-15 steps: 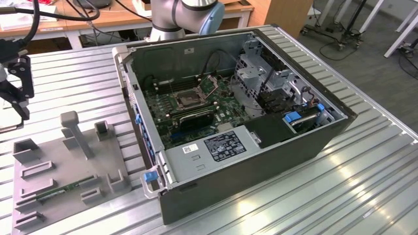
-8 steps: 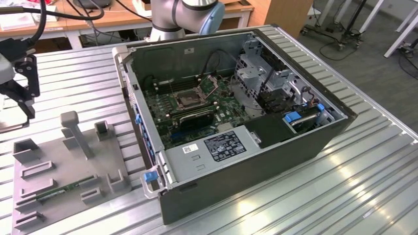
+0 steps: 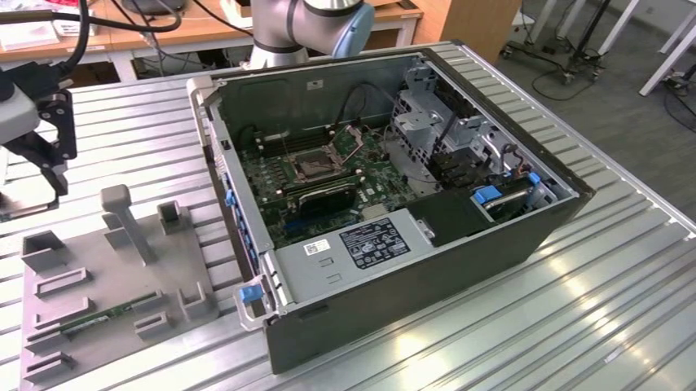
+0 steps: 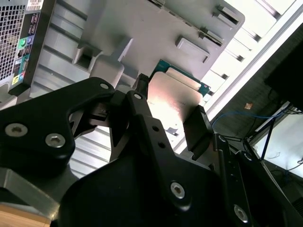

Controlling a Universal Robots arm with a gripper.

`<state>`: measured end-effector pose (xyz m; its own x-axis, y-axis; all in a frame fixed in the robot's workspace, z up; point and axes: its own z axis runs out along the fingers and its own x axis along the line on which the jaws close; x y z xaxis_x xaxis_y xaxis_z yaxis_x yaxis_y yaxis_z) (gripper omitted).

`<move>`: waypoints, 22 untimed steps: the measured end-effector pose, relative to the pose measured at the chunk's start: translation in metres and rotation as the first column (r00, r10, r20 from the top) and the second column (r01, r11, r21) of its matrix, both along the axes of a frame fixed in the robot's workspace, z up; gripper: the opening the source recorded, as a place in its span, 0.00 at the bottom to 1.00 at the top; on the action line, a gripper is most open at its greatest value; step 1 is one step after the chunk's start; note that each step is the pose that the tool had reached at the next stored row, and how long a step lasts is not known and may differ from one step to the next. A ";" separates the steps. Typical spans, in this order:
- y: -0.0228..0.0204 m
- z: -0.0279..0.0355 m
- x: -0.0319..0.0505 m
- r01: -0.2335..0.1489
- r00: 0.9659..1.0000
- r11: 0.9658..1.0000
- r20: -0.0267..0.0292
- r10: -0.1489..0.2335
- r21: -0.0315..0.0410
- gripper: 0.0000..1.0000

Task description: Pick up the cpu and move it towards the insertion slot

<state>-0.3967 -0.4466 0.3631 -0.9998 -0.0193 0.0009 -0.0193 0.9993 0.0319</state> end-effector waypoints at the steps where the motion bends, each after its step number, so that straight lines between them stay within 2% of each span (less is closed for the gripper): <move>1: 0.0000 0.0000 0.0007 0.000 1.000 1.000 0.000 0.000 0.000 0.54; 11: 0.0000 0.0000 0.0018 0.000 1.000 1.000 0.000 0.000 0.000 0.54; 22: 0.0000 0.0000 0.0117 0.000 1.000 1.000 0.000 0.000 0.000 0.54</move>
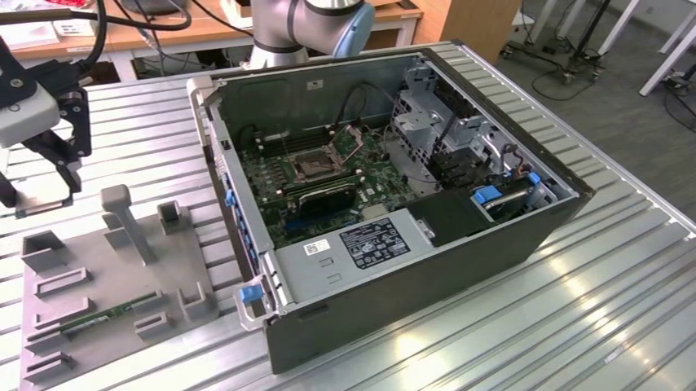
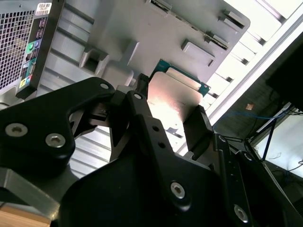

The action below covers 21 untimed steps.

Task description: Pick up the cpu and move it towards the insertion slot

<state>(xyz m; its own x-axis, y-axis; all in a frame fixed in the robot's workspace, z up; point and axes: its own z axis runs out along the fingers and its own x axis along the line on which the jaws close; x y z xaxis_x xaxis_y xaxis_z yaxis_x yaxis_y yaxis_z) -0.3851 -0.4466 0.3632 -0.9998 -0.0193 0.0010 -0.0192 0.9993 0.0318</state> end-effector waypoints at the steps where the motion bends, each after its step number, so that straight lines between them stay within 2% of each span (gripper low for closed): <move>1: 0.0000 0.0000 0.0011 0.000 1.000 1.000 0.000 0.000 0.000 0.54; 21: 0.0000 0.0000 0.0213 0.000 1.000 1.000 0.000 0.000 0.000 0.54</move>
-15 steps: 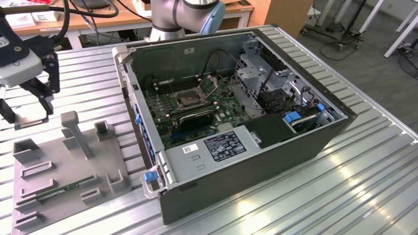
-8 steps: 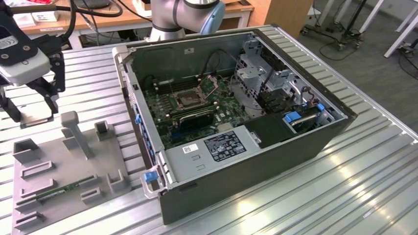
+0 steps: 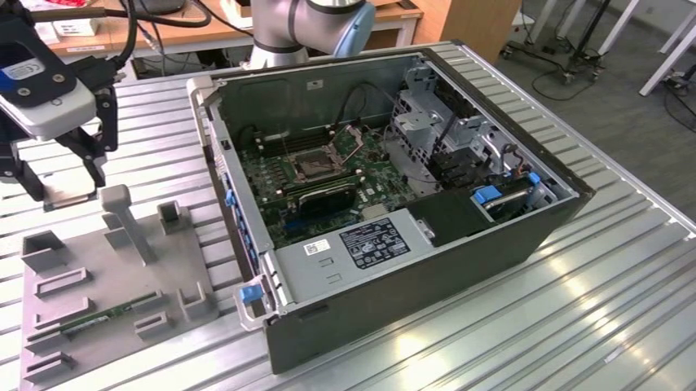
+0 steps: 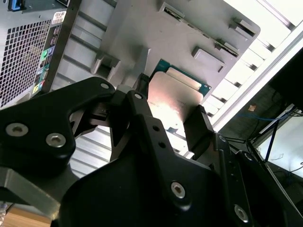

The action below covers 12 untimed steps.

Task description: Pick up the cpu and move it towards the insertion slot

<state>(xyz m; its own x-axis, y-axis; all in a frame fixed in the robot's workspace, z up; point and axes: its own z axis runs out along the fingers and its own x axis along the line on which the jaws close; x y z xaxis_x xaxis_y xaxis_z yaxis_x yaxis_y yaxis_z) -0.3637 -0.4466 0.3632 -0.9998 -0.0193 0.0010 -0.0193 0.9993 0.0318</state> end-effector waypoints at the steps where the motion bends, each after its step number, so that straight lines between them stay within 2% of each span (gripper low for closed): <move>1: 0.0000 0.0000 0.0010 0.000 1.000 1.000 0.000 0.000 0.000 0.54; 12: 0.0000 0.0000 0.0138 0.000 1.000 1.000 0.000 0.000 0.000 0.54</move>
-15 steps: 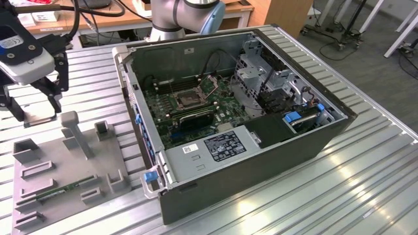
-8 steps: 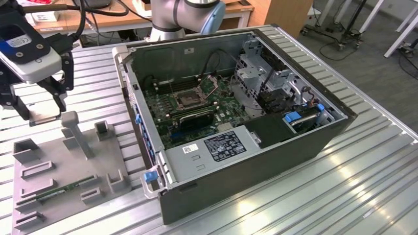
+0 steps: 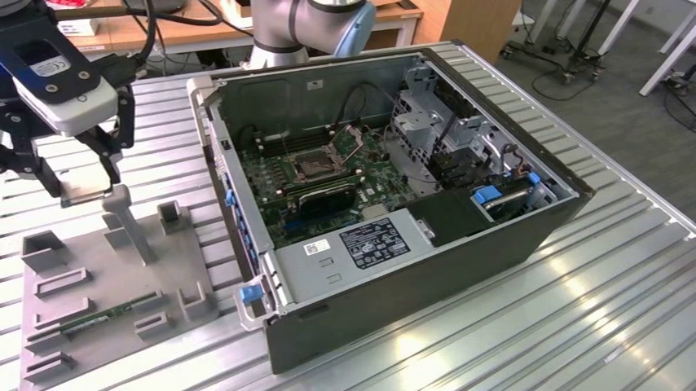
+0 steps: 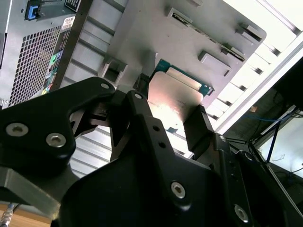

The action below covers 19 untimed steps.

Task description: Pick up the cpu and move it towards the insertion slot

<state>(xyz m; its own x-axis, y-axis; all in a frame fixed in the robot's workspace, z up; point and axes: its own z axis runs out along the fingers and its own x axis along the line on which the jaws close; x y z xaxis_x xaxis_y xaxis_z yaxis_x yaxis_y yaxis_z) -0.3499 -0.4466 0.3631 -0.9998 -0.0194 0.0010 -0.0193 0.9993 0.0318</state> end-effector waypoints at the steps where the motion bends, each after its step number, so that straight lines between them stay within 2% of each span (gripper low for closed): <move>1: 0.0000 0.0000 0.0012 0.000 1.000 1.000 0.000 0.000 0.000 0.54; 19: 0.0000 0.0000 0.0224 0.000 1.000 1.000 0.000 0.000 0.000 0.54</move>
<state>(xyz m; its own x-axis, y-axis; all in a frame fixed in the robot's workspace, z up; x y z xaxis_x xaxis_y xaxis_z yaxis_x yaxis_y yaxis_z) -0.3276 -0.4466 0.3631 -0.9998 -0.0193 0.0011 -0.0193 0.9993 0.0318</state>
